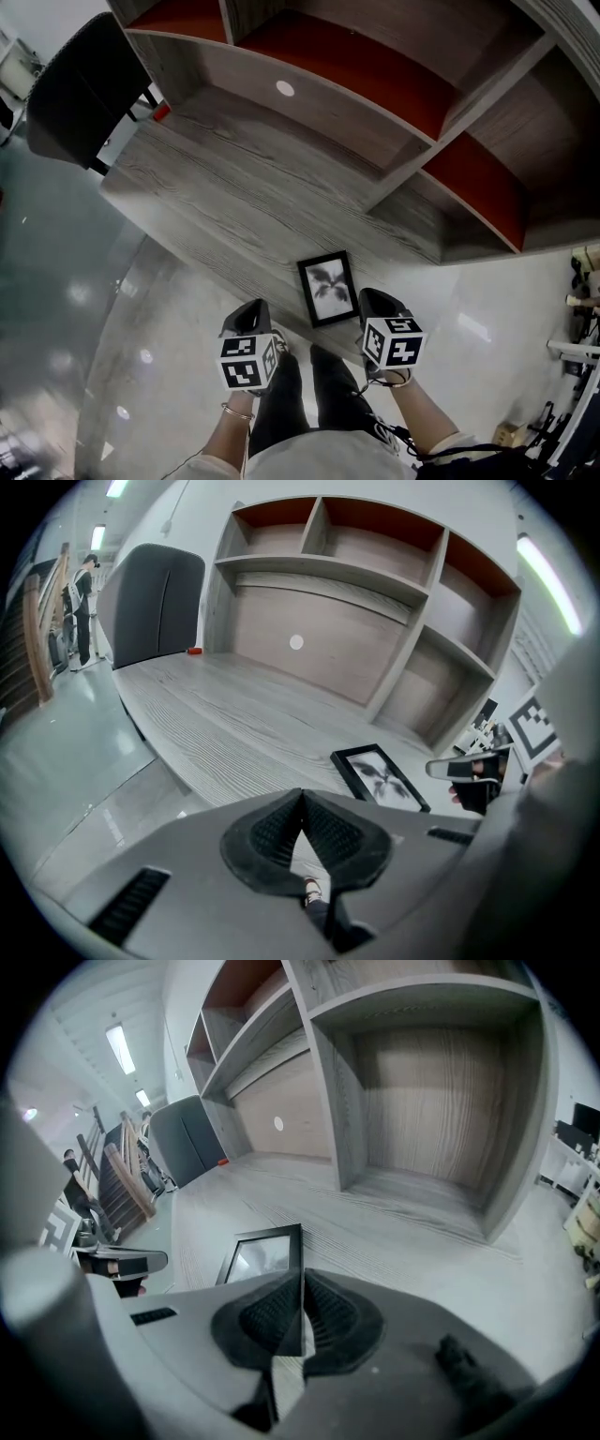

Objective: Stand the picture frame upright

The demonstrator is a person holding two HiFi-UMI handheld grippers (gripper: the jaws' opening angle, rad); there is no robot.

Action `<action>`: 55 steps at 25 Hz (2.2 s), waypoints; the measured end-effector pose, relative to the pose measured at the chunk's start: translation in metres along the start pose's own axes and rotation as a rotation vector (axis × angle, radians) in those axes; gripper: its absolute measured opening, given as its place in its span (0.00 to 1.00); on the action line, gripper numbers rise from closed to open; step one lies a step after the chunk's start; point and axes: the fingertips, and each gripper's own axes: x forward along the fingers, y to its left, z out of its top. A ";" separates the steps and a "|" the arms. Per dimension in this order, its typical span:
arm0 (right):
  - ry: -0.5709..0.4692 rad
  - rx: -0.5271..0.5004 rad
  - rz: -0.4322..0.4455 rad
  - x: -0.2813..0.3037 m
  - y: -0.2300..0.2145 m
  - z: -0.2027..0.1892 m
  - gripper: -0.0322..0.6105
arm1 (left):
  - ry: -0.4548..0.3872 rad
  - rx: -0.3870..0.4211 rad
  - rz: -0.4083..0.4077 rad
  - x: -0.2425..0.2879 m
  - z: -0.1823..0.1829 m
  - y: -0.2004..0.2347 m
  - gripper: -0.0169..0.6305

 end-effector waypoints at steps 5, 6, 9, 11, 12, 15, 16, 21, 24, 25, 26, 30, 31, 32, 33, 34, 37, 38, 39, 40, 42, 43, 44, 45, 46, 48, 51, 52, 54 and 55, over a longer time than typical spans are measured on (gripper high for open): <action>0.016 -0.011 0.033 0.007 0.003 -0.001 0.10 | 0.007 0.008 -0.012 0.007 -0.001 -0.008 0.05; 0.019 -0.011 0.044 0.009 0.004 -0.001 0.10 | 0.008 0.006 -0.010 0.007 -0.002 -0.008 0.05; 0.027 -0.007 0.079 0.015 0.008 -0.001 0.11 | 0.011 0.000 -0.002 0.008 -0.004 -0.005 0.05; 0.034 -0.005 0.095 0.018 0.009 -0.001 0.11 | 0.015 -0.004 0.005 0.009 -0.007 -0.003 0.05; 0.037 -0.005 0.098 0.019 0.010 -0.002 0.11 | 0.017 -0.008 0.007 0.009 -0.008 -0.002 0.05; 0.039 -0.010 0.104 0.022 0.009 -0.001 0.11 | 0.024 -0.020 0.012 0.009 -0.013 -0.002 0.05; 0.041 -0.011 0.107 0.023 0.009 -0.001 0.11 | 0.025 -0.025 0.013 0.009 -0.014 -0.002 0.05; 0.060 -0.025 0.125 0.029 0.009 0.000 0.15 | 0.025 -0.051 0.022 0.012 -0.019 -0.003 0.05; 0.079 -0.036 0.139 0.032 0.010 -0.001 0.19 | 0.021 -0.063 0.032 0.013 -0.019 -0.002 0.05; 0.087 -0.040 0.144 0.034 0.010 -0.002 0.20 | 0.019 -0.067 0.036 0.013 -0.019 -0.002 0.05; 0.094 -0.044 0.150 0.035 0.010 -0.002 0.20 | 0.016 -0.071 0.041 0.013 -0.019 -0.001 0.05; 0.119 -0.056 0.173 0.042 0.012 -0.003 0.21 | 0.009 -0.096 0.059 0.013 -0.019 0.003 0.05; 0.126 -0.060 0.179 0.044 0.012 -0.003 0.21 | 0.006 -0.102 0.063 0.013 -0.020 0.004 0.05; 0.133 -0.064 0.186 0.045 0.012 -0.003 0.21 | 0.004 -0.108 0.067 0.012 -0.020 0.005 0.05; 0.141 -0.070 0.193 0.047 0.013 -0.003 0.21 | 0.002 -0.114 0.071 0.012 -0.021 0.005 0.05; 0.148 -0.076 0.198 0.048 0.014 -0.003 0.21 | 0.001 -0.119 0.075 0.012 -0.021 0.006 0.05; 0.164 -0.085 0.207 0.051 0.014 -0.004 0.21 | -0.001 -0.133 0.087 0.012 -0.023 0.008 0.05; 0.166 -0.085 0.210 0.051 0.014 -0.005 0.21 | -0.002 -0.136 0.090 0.012 -0.023 0.009 0.05; 0.168 -0.085 0.213 0.051 0.014 -0.005 0.20 | -0.003 -0.140 0.093 0.012 -0.023 0.009 0.05; 0.169 -0.085 0.217 0.051 0.014 -0.005 0.20 | -0.004 -0.143 0.095 0.012 -0.024 0.010 0.05; 0.171 -0.082 0.226 0.052 0.015 -0.006 0.20 | -0.004 -0.147 0.100 0.013 -0.025 0.010 0.05; 0.171 -0.079 0.229 0.052 0.015 -0.006 0.20 | -0.004 -0.149 0.102 0.013 -0.025 0.010 0.05; 0.170 -0.076 0.231 0.052 0.015 -0.005 0.20 | -0.004 -0.150 0.103 0.013 -0.025 0.010 0.05; 0.169 -0.075 0.231 0.052 0.015 -0.005 0.20 | -0.004 -0.151 0.104 0.013 -0.025 0.010 0.05; 0.169 -0.075 0.232 0.052 0.015 -0.005 0.20 | -0.004 -0.151 0.105 0.013 -0.025 0.010 0.05; 0.171 -0.074 0.234 0.052 0.015 -0.005 0.20 | -0.002 -0.151 0.104 0.013 -0.026 0.009 0.05; 0.174 -0.069 0.236 0.052 0.015 -0.006 0.20 | 0.002 -0.144 0.103 0.013 -0.027 0.007 0.05; 0.173 -0.065 0.236 0.052 0.014 -0.005 0.20 | 0.003 -0.141 0.102 0.013 -0.027 0.007 0.05; 0.168 -0.054 0.232 0.052 0.013 -0.005 0.19 | 0.003 -0.136 0.101 0.012 -0.026 0.006 0.05; 0.167 -0.049 0.230 0.052 0.013 -0.005 0.19 | 0.003 -0.133 0.100 0.012 -0.025 0.006 0.05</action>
